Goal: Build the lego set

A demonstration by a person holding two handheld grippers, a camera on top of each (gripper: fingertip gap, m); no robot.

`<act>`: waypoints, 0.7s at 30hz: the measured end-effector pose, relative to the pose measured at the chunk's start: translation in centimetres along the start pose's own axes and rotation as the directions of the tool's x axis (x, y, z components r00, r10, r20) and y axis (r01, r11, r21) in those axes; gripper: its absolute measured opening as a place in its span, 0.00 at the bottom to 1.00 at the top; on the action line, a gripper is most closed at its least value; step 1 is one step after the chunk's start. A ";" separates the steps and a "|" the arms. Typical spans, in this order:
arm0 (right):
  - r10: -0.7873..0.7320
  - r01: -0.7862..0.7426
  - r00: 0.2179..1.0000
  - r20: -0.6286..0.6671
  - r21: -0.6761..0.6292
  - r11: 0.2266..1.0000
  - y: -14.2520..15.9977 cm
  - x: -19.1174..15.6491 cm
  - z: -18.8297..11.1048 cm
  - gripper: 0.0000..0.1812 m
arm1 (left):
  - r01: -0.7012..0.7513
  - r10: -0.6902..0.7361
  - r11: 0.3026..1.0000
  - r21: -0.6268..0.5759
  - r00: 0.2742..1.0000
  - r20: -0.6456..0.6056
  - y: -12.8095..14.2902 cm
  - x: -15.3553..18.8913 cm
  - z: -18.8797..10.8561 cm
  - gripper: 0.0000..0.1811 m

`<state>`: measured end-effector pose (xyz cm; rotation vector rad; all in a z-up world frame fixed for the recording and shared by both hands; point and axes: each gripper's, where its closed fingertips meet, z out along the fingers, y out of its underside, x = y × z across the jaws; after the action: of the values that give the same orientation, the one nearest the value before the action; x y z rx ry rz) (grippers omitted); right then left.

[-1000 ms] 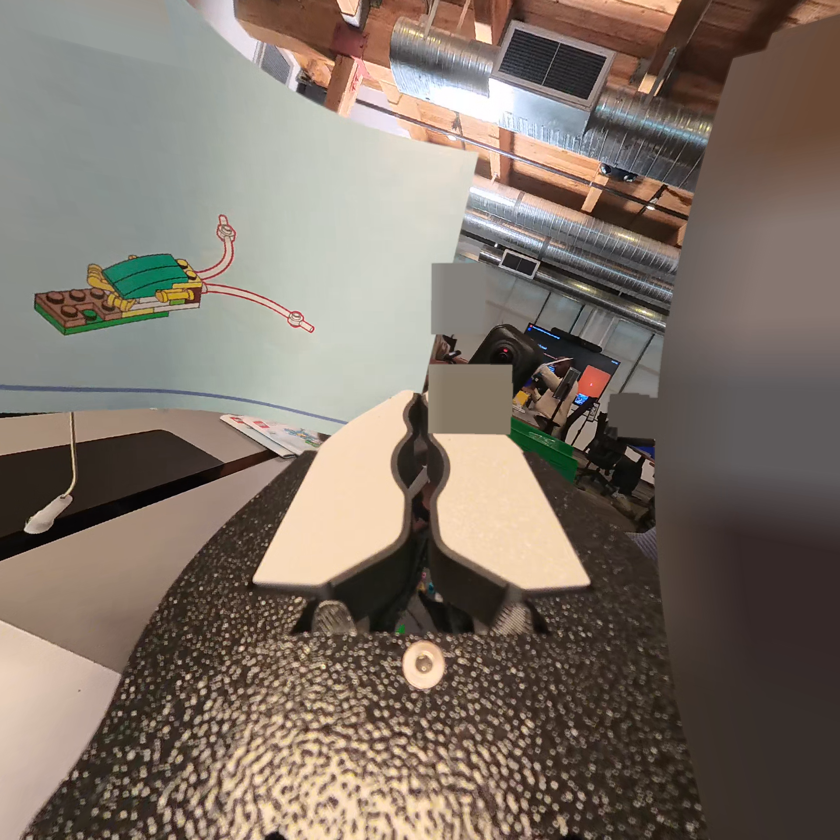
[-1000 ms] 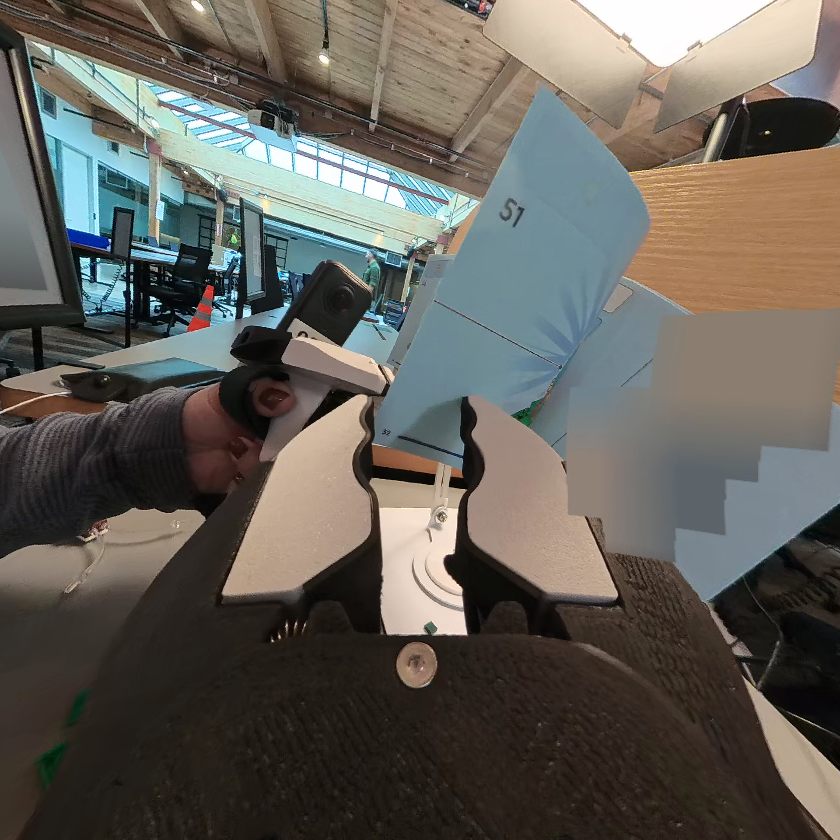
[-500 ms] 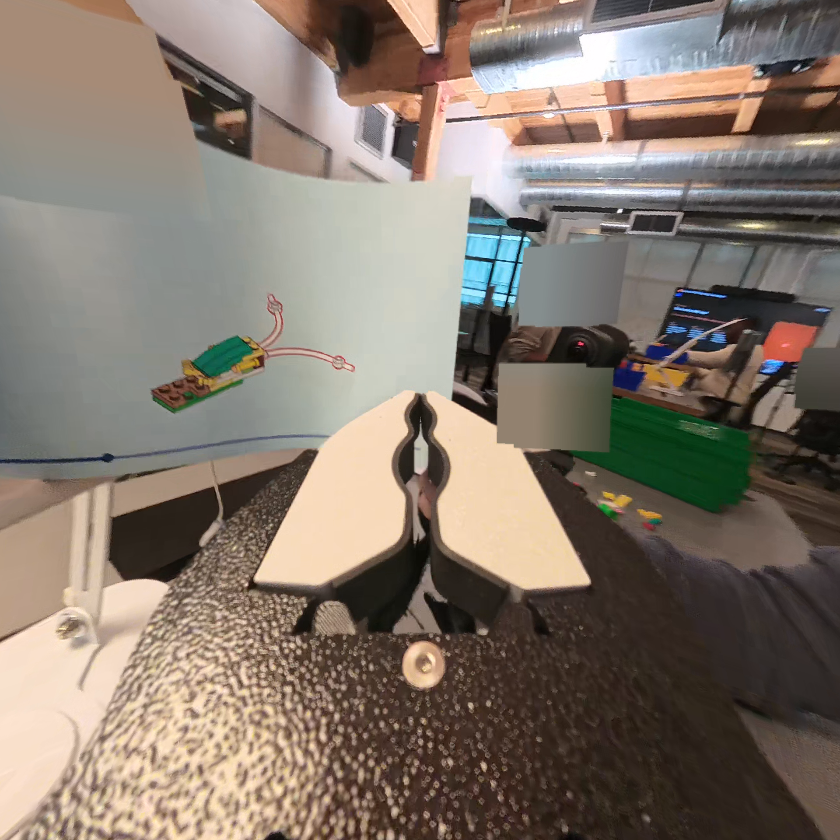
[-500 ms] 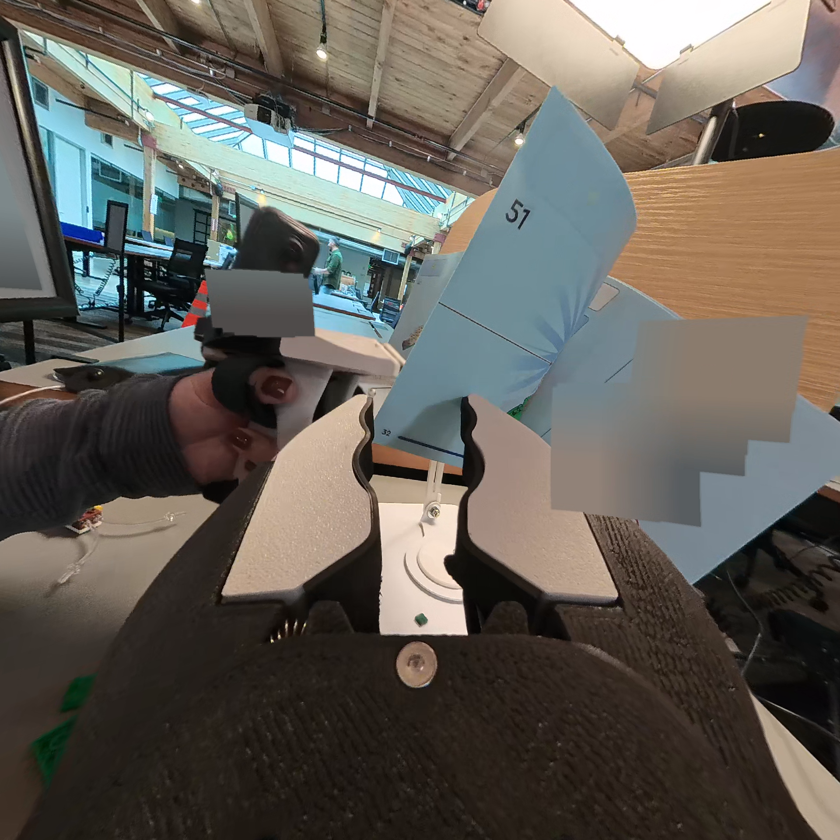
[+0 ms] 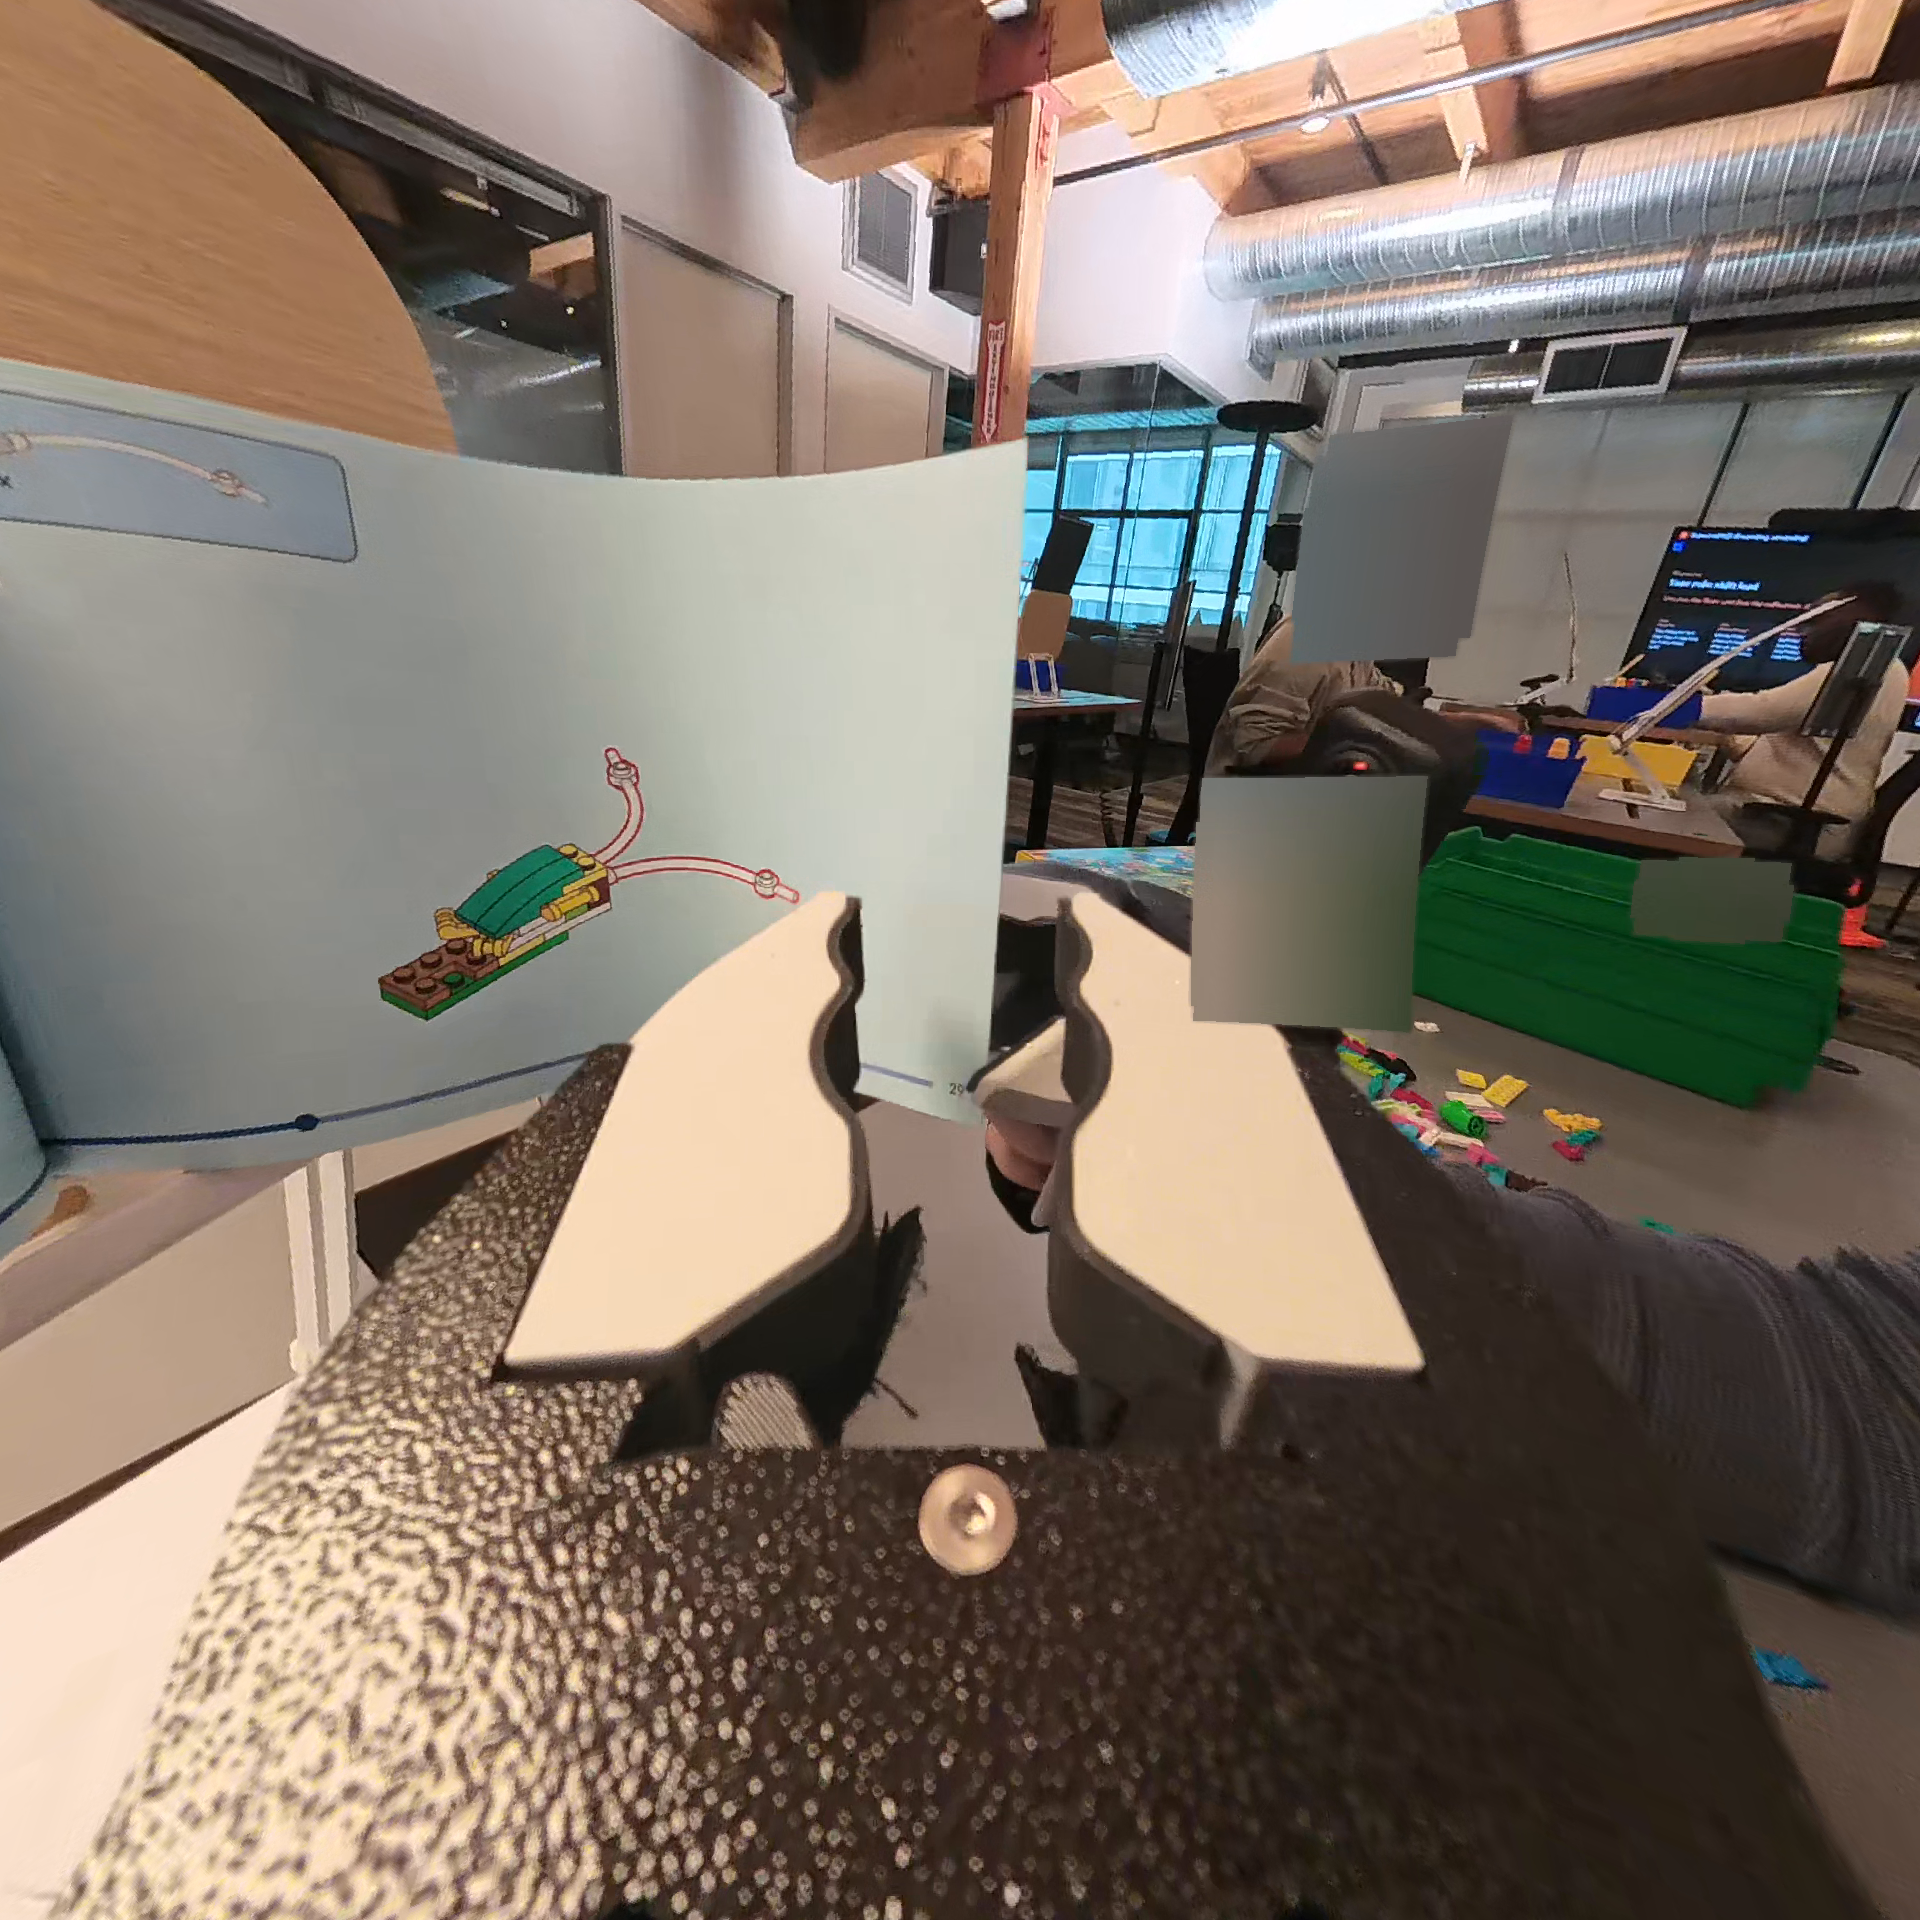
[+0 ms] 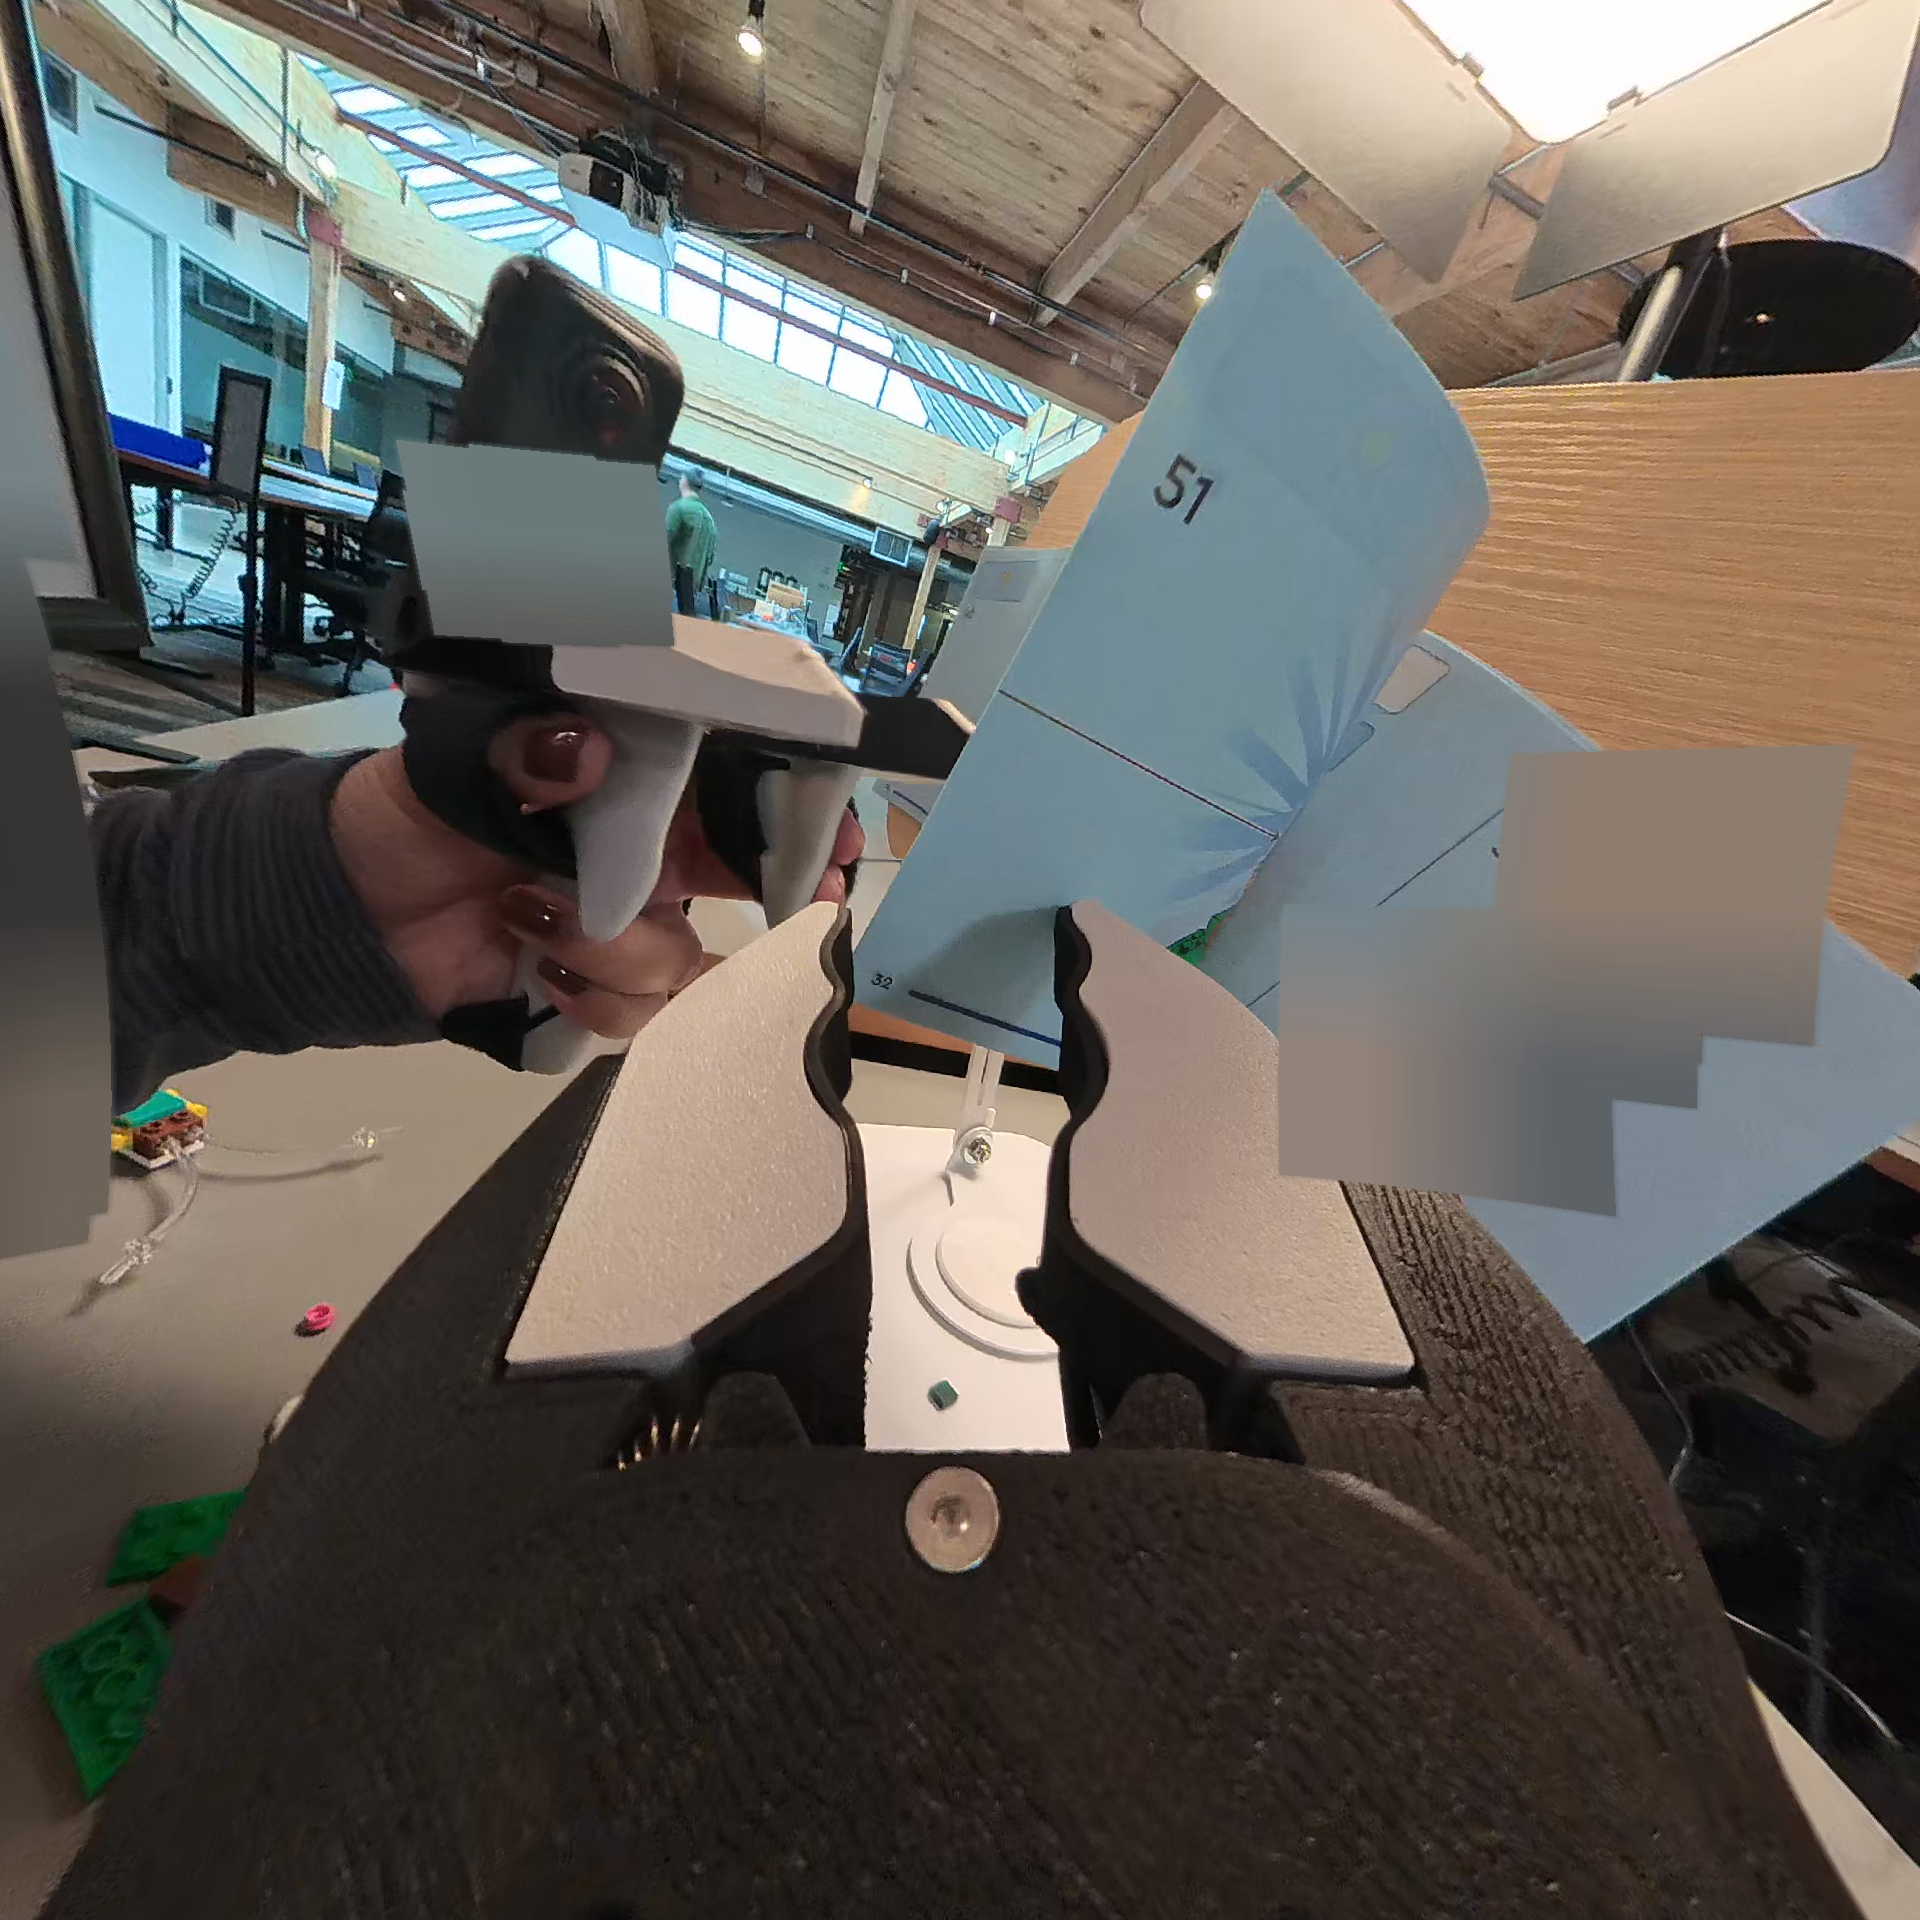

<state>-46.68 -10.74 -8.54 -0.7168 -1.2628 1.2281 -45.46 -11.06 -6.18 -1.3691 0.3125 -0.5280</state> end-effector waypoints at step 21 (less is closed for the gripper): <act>0.005 -0.005 1.000 0.009 -0.001 1.000 0.0 -0.1 0.1 0.20 | -0.042 0.041 0.999 -0.021 0.998 -0.042 1.1 0.3 0.1 0.04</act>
<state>-46.74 -10.87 -8.59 -0.7165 -1.2694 1.2365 -44.97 -11.03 -7.17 -1.3712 0.3809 -0.5204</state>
